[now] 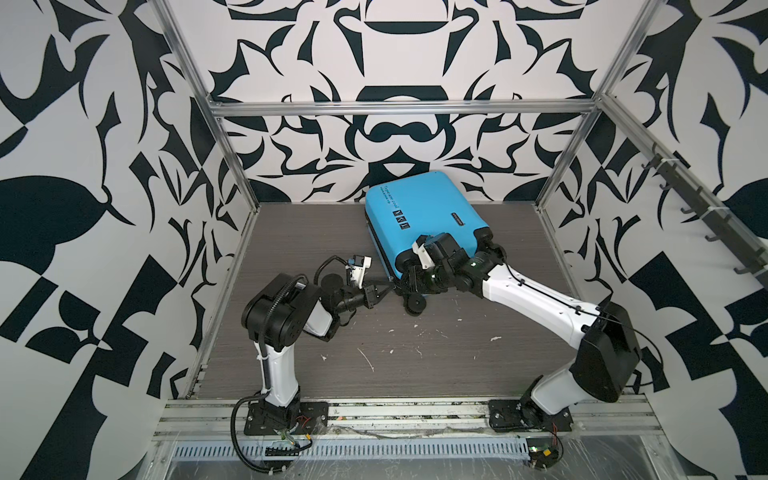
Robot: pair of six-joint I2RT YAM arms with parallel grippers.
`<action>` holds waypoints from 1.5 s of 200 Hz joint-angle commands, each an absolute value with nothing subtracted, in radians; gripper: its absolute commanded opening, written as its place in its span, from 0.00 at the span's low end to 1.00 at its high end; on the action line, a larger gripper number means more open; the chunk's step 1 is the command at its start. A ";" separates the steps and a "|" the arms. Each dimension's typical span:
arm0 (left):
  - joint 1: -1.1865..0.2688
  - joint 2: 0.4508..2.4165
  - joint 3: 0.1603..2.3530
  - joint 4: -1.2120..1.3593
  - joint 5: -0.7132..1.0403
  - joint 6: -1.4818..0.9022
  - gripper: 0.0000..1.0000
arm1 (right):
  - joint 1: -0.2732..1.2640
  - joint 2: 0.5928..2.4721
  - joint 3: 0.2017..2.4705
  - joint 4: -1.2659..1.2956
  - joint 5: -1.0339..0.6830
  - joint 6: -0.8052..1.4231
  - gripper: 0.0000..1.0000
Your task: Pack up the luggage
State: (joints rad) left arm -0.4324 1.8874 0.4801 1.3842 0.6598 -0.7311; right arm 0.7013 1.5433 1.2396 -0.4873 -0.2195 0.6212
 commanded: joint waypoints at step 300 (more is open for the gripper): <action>-0.839 1.484 0.489 0.964 0.378 -0.294 0.00 | 0.738 1.582 1.449 -0.419 -0.170 0.644 0.00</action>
State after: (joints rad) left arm -0.7368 1.5383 0.4835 0.8021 0.1135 -0.3126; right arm 0.7280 1.5723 1.3556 -0.6838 -0.1951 0.6231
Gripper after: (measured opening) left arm 0.041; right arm 0.443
